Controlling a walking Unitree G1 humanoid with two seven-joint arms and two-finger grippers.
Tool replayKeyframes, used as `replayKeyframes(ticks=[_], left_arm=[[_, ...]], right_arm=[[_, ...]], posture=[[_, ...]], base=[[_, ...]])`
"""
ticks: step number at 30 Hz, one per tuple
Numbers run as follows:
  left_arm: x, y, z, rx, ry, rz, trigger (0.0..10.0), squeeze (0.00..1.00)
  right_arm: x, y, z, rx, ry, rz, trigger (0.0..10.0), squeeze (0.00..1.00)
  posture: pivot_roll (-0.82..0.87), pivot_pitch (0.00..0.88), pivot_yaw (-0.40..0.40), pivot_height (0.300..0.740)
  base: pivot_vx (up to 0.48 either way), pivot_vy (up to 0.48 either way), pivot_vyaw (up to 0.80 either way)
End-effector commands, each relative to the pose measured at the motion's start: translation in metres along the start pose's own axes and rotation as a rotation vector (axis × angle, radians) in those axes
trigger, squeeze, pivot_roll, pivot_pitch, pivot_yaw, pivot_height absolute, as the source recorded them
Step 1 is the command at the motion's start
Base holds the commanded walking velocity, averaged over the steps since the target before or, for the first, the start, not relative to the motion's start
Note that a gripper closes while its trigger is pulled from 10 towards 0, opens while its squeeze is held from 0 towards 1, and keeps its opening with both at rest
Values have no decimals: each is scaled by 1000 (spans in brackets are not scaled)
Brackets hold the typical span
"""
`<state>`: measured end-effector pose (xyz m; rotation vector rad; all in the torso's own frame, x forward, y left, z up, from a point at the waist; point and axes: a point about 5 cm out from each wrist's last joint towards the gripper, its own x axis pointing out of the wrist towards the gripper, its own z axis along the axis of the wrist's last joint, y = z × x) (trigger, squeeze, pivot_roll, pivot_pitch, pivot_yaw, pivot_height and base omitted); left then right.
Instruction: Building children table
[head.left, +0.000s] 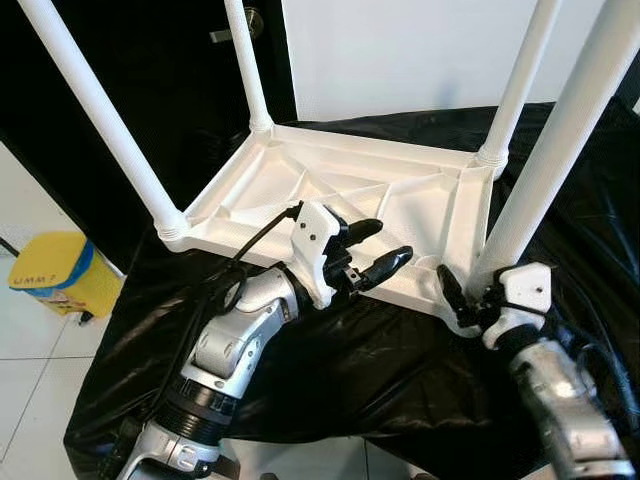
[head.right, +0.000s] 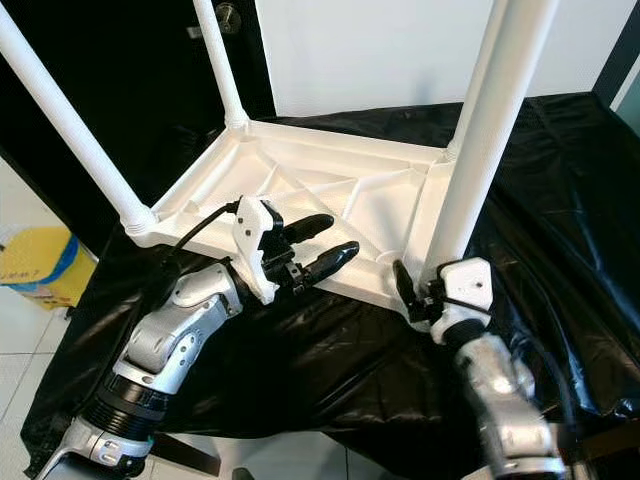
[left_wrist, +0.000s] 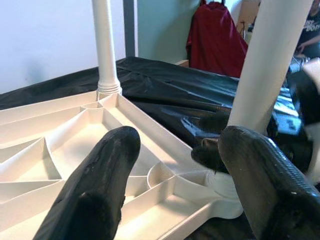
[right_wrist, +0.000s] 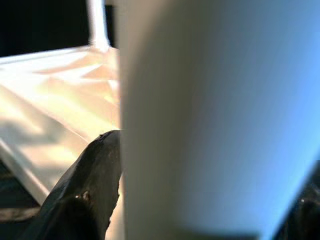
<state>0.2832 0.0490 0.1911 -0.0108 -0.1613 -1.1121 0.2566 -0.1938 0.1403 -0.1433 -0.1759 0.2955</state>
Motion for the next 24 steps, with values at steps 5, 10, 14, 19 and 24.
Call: replayKeyframes(ticks=[5,10,14,19,24], left_arm=[[0,0,-3,10,30,-20,10000,0],[0,1,-3,6,26,-9,10000,0],[0,2,-2,3,24,-7,10000,0],[2,3,-1,2,21,-7,10000,0],[4,3,1,-4,14,-8,10000,0]], right_arm=[[5,-9,1,-29,21,55,10000,0],[4,-31,-5,-73,49,-45,10000,0],[2,-62,-4,-134,66,-166,10000,0],[0,-85,-1,-161,70,-242,10000,0],[4,-107,3,-188,65,-361,10000,0]], posture=[[-193,34,86,740],[-189,42,86,740],[-197,47,90,740],[-199,48,91,740],[-204,50,95,740]], base=[[0,0,0],[0,0,0],[0,0,0],[0,0,0],[0,0,0]])
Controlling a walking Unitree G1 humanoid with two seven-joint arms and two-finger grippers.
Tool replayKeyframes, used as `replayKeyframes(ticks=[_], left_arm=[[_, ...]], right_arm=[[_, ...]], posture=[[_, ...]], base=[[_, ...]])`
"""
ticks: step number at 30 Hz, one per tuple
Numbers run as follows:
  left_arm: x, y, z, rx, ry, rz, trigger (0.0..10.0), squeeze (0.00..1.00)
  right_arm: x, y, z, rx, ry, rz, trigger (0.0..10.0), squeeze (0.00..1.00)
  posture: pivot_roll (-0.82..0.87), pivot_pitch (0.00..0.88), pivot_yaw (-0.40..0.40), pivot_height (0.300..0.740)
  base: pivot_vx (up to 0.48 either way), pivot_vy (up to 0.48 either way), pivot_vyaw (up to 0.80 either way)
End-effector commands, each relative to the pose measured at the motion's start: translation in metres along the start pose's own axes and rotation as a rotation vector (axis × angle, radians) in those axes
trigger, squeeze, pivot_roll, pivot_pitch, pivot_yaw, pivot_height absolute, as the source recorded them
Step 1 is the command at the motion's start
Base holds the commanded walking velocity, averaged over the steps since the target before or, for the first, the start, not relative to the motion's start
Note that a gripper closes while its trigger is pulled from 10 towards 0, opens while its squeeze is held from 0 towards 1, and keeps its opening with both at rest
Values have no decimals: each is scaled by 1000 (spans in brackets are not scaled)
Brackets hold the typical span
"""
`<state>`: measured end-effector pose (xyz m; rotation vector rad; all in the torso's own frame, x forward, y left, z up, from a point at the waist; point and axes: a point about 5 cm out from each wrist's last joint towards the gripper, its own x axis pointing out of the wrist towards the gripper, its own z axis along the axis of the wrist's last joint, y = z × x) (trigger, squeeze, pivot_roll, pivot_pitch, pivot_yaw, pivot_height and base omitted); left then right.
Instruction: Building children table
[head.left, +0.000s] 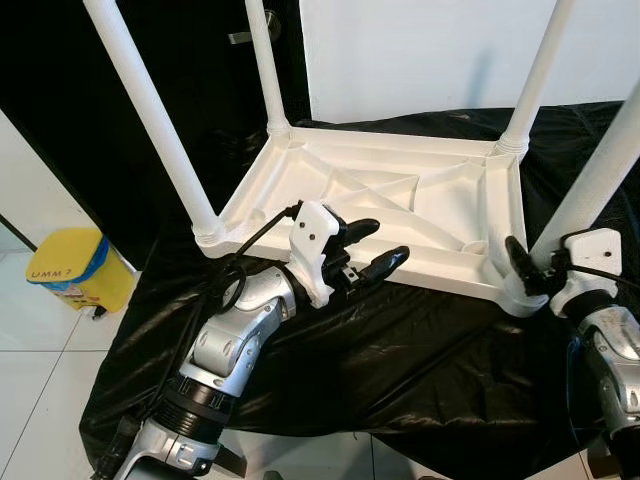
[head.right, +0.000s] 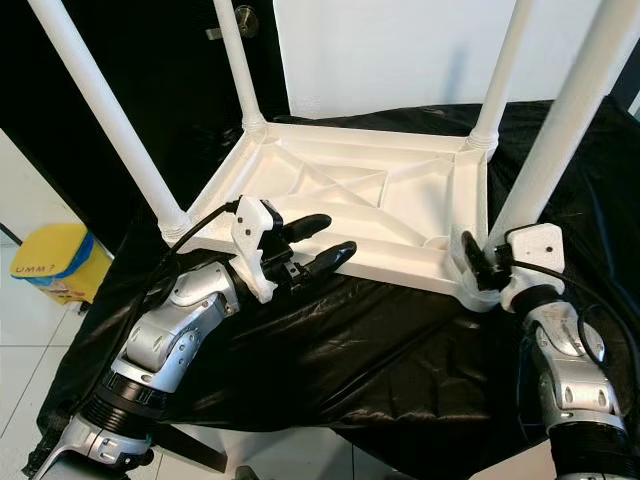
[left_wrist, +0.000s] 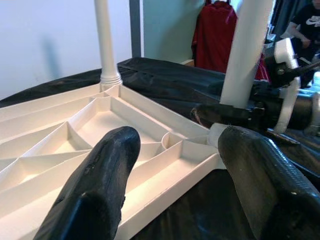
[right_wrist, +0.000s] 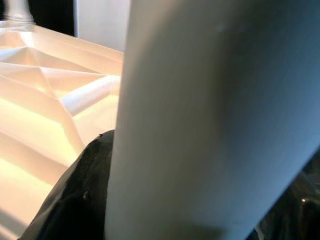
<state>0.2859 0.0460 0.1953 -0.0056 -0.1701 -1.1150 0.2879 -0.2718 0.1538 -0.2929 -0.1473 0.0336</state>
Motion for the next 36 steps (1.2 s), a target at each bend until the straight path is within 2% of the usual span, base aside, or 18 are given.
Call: replayKeyframes(ticks=[1,3,8,9,10,12,13,15,16,19,21,23,26,29,31,32,36], left_arm=[[-1,2,-3,-13,19,-5,10000,0],[0,2,-2,-19,16,-3,10000,0],[0,2,-2,-17,14,-1,10000,0],[-1,2,-2,-17,13,0,10000,0],[-1,2,-2,-17,13,0,10000,0],[-2,1,-2,-26,12,0,10000,0],[-2,1,-2,-26,12,0,10000,0],[-3,0,-2,-34,14,-9,10000,0],[-3,0,-2,-34,14,-9,10000,0],[-1,-4,-3,-42,21,-31,10000,0],[-1,-4,-3,-42,21,-31,10000,0],[0,-10,-5,-46,31,-64,10000,0],[1,-15,-8,-42,47,-95,10000,0],[4,-23,-11,-35,67,-133,10000,0],[4,-25,-12,-37,69,-142,10000,0],[5,-28,-12,-38,71,-154,10000,0],[6,-30,-12,-39,73,-158,10000,0]], right_arm=[[1,-23,1,-19,3,-119,10000,0],[4,-30,0,-42,5,-156,10000,0],[5,-29,0,-29,1,-143,10000,0],[4,-21,0,-6,-7,-69,10000,0],[4,-21,0,-6,-7,-69,10000,0],[0,-2,4,9,-28,115,10000,0],[0,-2,4,9,-28,115,10000,0],[-2,7,6,7,-26,239,10000,0],[-2,7,6,7,-26,239,10000,0],[-2,4,7,4,2,338,10000,0],[-2,4,7,4,2,338,10000,0],[-2,-2,6,-4,39,398,10000,0],[-3,-4,6,9,61,456,10000,0],[-4,-2,5,-4,101,542,10000,0],[-4,-2,5,-6,108,557,10000,0],[-5,2,2,-7,133,617,10000,0],[-4,8,0,-2,142,656,10000,0]], posture=[[-204,50,95,740],[-203,51,93,740],[-201,54,91,740],[-197,55,90,740],[-197,55,90,740],[-197,59,91,740],[-197,59,91,740],[-199,60,93,740],[-199,60,93,740],[-200,62,96,740],[-200,62,96,740],[-201,63,95,740],[-201,63,95,740],[-198,59,95,740],[-198,59,95,740],[-196,57,90,740],[-193,57,87,740]], base=[[0,0,0],[0,0,0],[0,0,0],[0,0,0],[0,0,0],[0,0,0],[0,0,0],[0,0,0],[0,0,0],[0,0,0],[0,0,0],[0,0,0],[0,0,0],[0,0,0],[0,0,0],[0,0,0],[0,0,0]])
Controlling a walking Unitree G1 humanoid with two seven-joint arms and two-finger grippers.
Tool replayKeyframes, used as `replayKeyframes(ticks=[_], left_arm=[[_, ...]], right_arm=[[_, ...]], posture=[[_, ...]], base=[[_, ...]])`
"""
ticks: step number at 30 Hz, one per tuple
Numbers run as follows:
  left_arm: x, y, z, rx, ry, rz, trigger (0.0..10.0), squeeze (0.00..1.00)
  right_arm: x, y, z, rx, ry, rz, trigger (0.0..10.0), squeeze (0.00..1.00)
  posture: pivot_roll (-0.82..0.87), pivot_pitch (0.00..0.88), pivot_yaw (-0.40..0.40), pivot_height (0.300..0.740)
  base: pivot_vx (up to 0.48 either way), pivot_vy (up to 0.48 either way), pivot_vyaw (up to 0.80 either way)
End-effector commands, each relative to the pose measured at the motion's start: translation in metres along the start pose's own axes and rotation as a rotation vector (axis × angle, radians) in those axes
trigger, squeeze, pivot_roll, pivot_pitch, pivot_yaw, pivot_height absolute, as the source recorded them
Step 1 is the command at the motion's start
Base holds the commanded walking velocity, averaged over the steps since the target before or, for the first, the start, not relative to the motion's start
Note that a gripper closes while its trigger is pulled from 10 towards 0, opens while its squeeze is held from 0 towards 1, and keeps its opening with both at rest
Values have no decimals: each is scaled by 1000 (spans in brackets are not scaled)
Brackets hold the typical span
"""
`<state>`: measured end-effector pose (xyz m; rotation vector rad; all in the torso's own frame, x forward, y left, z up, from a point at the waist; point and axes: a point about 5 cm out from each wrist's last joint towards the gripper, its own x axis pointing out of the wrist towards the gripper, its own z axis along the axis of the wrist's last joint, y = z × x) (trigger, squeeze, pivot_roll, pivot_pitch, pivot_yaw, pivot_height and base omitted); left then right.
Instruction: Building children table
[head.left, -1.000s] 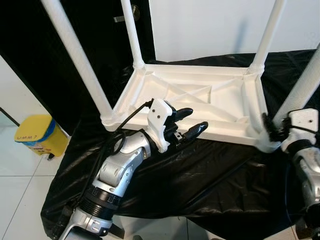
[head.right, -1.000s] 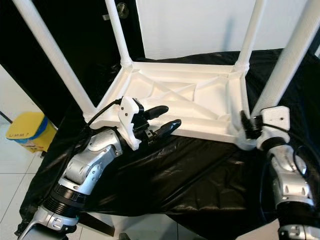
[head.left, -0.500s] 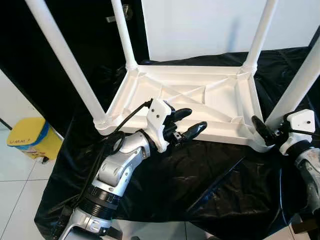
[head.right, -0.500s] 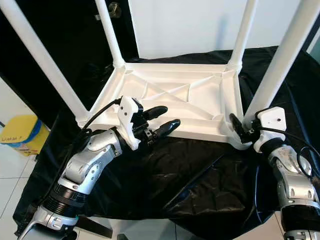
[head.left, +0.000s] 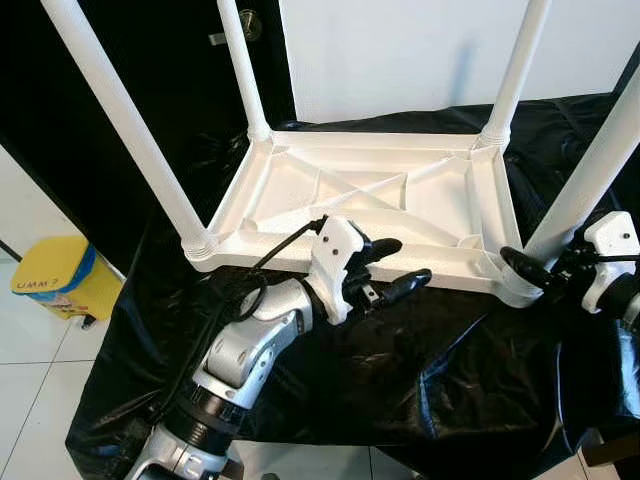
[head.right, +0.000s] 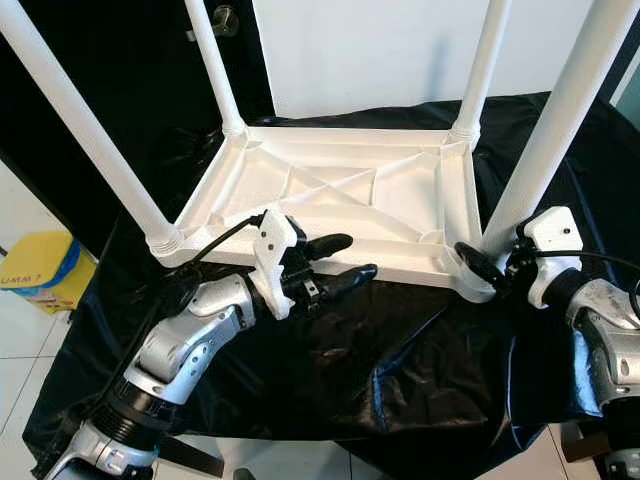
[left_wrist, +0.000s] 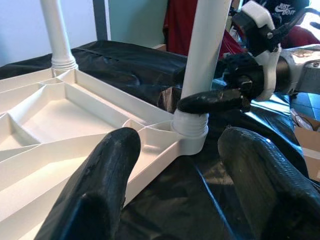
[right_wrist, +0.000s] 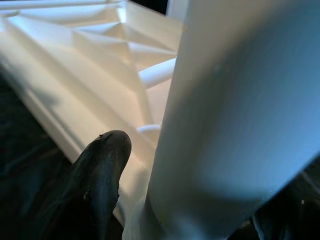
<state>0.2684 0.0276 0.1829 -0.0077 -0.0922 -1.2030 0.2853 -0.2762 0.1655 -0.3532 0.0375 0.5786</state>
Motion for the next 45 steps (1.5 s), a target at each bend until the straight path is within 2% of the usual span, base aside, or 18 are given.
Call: replayKeyframes(ticks=[1,2,3,4,5,6,8,13,18,24,31,32,37,39,40,43,44,45], left_arm=[[0,-6,-1,10,19,-76,10000,0],[1,-7,-1,10,20,-77,10000,0],[1,-7,-1,11,20,-76,10000,0],[1,-7,-1,11,20,-76,10000,0],[1,-7,-1,12,20,-74,10000,0],[1,-7,-1,13,19,-71,10000,0],[1,-7,-1,13,18,-67,10000,0],[-1,-6,-1,14,13,-41,10000,0],[1,-4,-1,6,4,-14,10000,0],[0,0,0,-13,-11,22,10000,0],[0,2,1,-19,-18,34,10000,0],[1,2,1,-19,-20,36,10000,0],[2,3,2,-17,-21,41,10000,0],[2,3,2,-17,-21,41,10000,0],[2,5,3,-20,-24,50,10000,0],[2,5,3,-20,-24,50,10000,0],[1,6,4,-29,-25,62,10000,0],[1,6,4,-29,-25,62,10000,0]], right_arm=[[11,17,-10,37,32,108,10000,0],[13,18,-10,39,32,112,10000,0],[15,19,-11,41,31,113,4314,0],[15,19,-11,41,31,113,4314,0],[16,20,-11,44,29,113,3294,0],[17,20,-11,51,25,106,549,0],[18,20,-11,58,21,92,0,0],[25,27,-10,97,2,25,0,0],[35,37,-11,152,-1,-113,0,0],[44,70,-11,247,-8,-308,0,0],[49,89,-10,330,12,-525,0,0],[52,97,-8,345,18,-572,0,0],[59,114,-5,386,18,-625,0,0],[59,114,-5,386,18,-625,0,0],[61,119,-3,401,18,-639,4431,0],[61,119,-3,401,18,-639,4431,0],[61,119,-1,417,11,-666,10000,0],[61,119,-1,417,11,-666,10000,0]], posture=[[-190,57,84,740],[-190,57,84,740],[-186,55,80,740],[-186,55,80,740],[-186,55,80,740],[-184,56,75,740],[-183,56,73,740],[-183,57,65,740],[-187,53,50,740],[-193,51,40,740],[-199,48,40,740],[-194,45,38,740],[-192,42,37,740],[-192,42,37,740],[-195,44,38,740],[-195,44,38,740],[-200,49,45,740],[-200,49,45,740]], base=[[0,0,0],[0,0,0],[0,0,0],[0,0,0],[0,0,0],[0,0,0],[0,0,0],[0,0,0],[0,0,0],[0,0,0],[0,0,0],[0,0,0],[0,0,0],[0,0,0],[0,0,0],[0,0,0],[0,0,0],[0,0,0]])
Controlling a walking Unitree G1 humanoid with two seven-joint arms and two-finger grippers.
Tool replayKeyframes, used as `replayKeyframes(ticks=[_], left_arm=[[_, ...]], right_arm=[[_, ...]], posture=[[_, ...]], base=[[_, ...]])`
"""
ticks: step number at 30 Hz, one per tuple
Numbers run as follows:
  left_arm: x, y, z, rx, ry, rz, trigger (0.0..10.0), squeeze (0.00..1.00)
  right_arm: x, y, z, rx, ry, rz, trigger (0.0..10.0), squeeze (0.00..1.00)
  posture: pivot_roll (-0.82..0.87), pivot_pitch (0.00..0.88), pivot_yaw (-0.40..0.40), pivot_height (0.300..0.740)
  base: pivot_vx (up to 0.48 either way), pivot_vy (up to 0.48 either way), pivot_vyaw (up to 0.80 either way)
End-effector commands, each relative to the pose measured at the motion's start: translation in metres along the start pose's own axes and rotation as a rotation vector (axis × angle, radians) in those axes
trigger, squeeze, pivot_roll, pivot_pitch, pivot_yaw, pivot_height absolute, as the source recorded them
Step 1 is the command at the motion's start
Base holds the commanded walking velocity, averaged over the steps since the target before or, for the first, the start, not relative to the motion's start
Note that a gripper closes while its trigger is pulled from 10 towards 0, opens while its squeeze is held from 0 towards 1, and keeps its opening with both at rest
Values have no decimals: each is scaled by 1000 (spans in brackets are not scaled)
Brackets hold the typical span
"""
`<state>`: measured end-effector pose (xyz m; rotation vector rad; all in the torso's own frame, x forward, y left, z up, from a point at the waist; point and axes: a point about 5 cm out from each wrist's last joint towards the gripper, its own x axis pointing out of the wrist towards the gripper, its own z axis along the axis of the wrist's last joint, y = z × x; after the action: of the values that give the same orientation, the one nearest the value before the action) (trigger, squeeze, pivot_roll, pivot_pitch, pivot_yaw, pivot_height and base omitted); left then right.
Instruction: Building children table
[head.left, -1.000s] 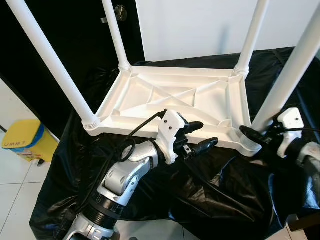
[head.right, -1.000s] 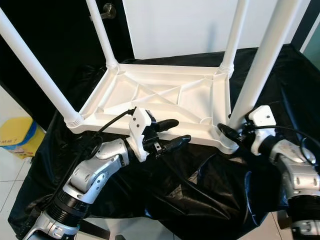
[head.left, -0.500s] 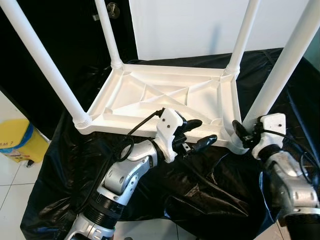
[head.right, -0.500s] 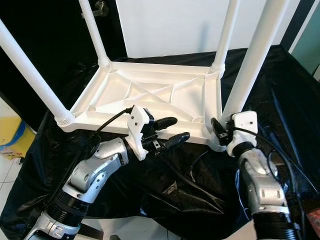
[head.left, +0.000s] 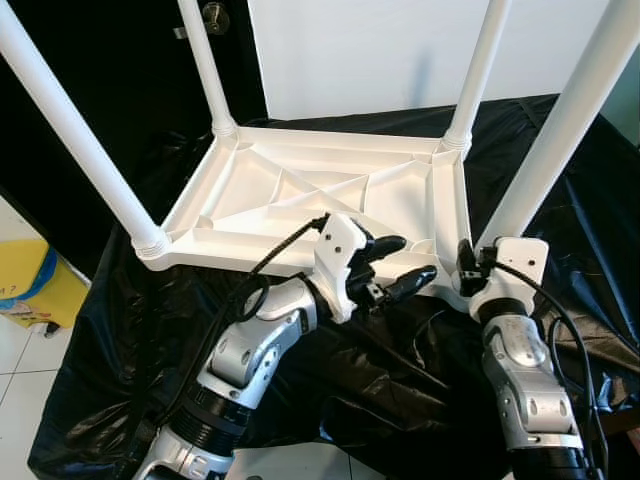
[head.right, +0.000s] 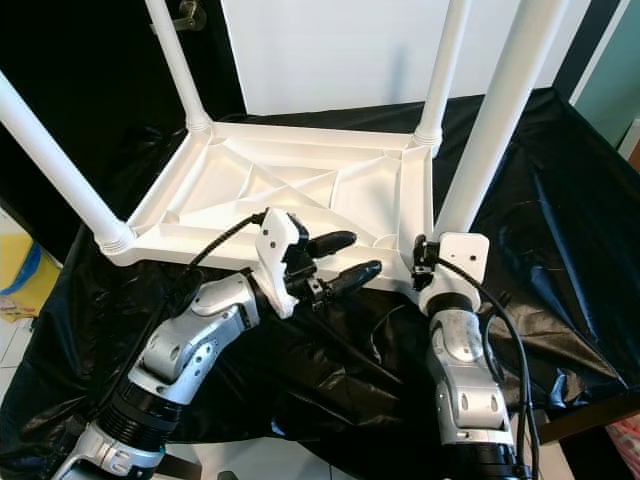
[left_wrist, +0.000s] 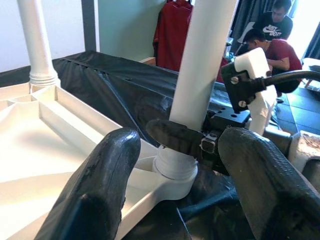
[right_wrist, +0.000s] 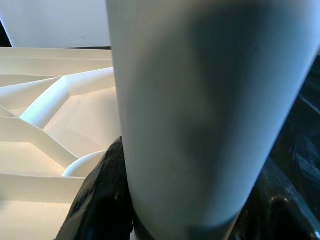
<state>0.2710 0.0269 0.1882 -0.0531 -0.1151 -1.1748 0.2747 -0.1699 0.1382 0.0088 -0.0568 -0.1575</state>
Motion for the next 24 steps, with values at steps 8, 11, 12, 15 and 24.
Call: replayKeyframes(ticks=[8,11,12,15,24], left_arm=[[-1,10,1,-16,16,67,10000,0],[-2,10,1,-21,19,76,10000,0],[-2,10,1,-21,19,76,10000,0],[-3,12,-1,-34,29,96,10000,0],[-3,13,0,-50,22,92,10000,0]], right_arm=[[-6,15,-10,60,70,34,10000,1000],[-4,12,-2,71,28,63,10000,1000],[-4,12,-2,71,28,63,10000,1000],[-1,4,9,60,-29,167,10000,1000],[4,-7,22,-10,-71,394,10000,0]], posture=[[-198,55,48,740],[-197,59,45,740],[-197,59,45,740],[-199,62,42,740],[-205,60,38,740]], base=[[0,0,0],[0,0,0],[0,0,0],[0,0,0],[0,0,0]])
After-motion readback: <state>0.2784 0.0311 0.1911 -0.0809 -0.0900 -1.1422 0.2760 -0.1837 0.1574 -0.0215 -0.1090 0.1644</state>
